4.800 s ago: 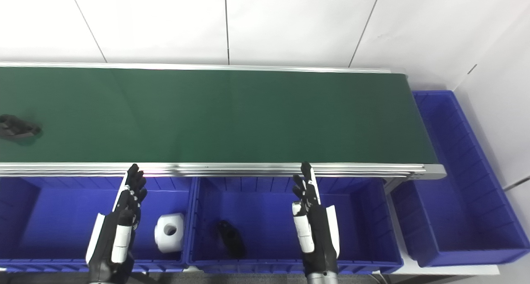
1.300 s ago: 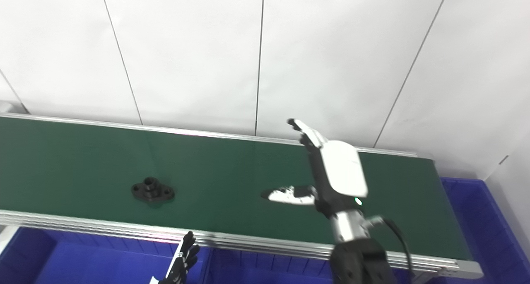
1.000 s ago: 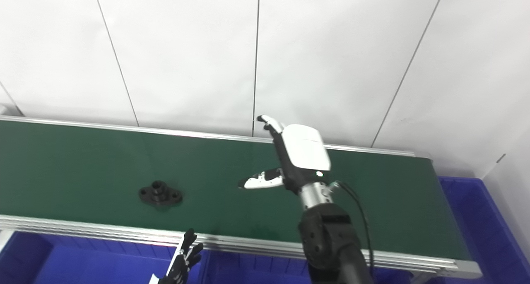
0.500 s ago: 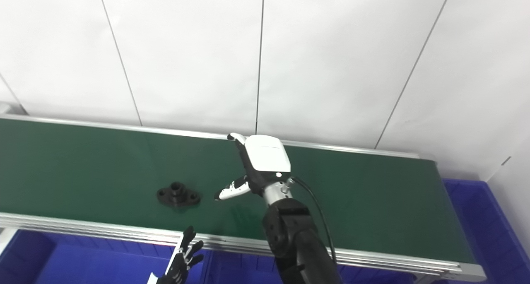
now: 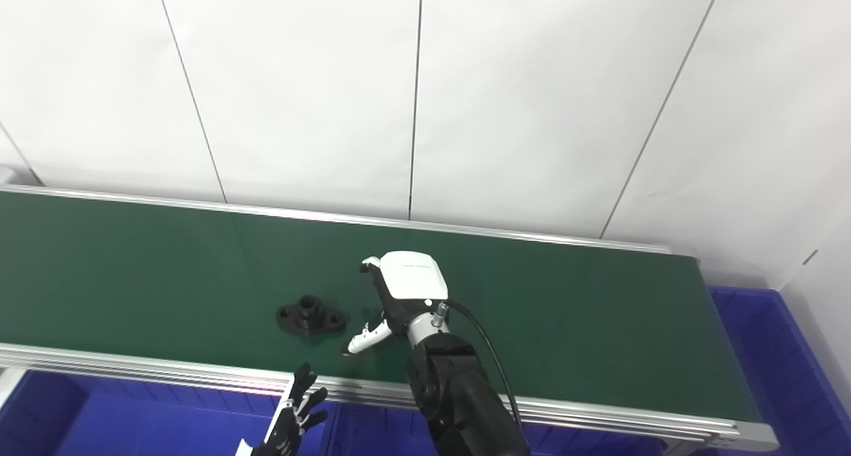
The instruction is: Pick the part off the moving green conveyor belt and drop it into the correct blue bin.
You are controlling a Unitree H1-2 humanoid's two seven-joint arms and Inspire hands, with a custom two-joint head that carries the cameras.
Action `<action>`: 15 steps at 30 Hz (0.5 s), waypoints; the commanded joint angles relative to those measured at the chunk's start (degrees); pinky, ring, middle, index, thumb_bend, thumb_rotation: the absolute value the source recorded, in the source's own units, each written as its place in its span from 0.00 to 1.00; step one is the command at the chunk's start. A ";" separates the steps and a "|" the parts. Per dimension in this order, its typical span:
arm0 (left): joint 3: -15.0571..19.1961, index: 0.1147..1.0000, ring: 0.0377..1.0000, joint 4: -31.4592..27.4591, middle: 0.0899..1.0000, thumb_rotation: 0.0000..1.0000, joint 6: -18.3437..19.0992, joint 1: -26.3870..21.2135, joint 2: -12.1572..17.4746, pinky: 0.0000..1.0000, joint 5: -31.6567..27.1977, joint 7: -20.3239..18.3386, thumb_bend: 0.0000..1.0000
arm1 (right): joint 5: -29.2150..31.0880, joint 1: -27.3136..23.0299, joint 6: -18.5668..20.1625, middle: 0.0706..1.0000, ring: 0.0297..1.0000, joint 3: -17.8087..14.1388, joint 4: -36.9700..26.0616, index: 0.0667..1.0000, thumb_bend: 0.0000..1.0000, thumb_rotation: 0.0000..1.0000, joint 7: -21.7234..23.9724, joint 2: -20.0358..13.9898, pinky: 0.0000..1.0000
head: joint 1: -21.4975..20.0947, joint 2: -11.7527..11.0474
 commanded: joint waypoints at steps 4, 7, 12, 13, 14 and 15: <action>-7.20 1.00 0.89 -2.75 0.97 0.85 -1.97 2.95 -10.33 0.80 2.85 2.38 0.90 | 4.66 -3.21 1.42 0.58 0.44 -1.39 -0.02 0.76 1.00 0.34 -4.10 4.07 0.32 | 0.45 -0.13; -7.91 1.00 0.90 -2.97 0.97 0.84 -2.13 3.16 -10.43 0.81 2.53 2.50 0.90 | 6.77 -2.90 2.07 0.54 0.41 -1.91 -0.05 0.76 0.98 0.33 -4.40 4.89 0.31 | 1.24 -0.02; -8.56 1.00 0.88 -3.17 0.97 0.84 -2.58 3.60 -10.82 0.79 3.48 3.24 0.87 | 8.24 -3.14 2.90 0.53 0.39 -1.33 -0.02 0.76 0.94 0.35 -4.45 5.21 0.30 | 1.70 0.11; -8.75 1.00 0.88 -3.23 0.96 0.84 -2.64 3.75 -10.91 0.79 3.78 3.44 0.87 | 8.34 -3.26 3.12 0.53 0.39 -1.14 0.06 0.76 0.94 0.35 -4.28 5.28 0.30 | 2.02 0.17; -8.98 1.00 0.88 -3.26 0.96 0.84 -2.74 3.84 -10.97 0.79 4.18 3.73 0.87 | 8.44 -3.34 3.31 0.53 0.39 -1.02 0.15 0.76 0.93 0.35 -4.14 5.34 0.30 | 2.22 0.23; -9.22 1.00 0.87 -3.29 0.96 0.84 -2.82 3.95 -11.02 0.78 4.52 3.99 0.87 | 8.55 -3.35 3.40 0.54 0.40 -0.92 0.22 0.76 0.93 0.36 -4.07 5.36 0.31 | 2.46 0.26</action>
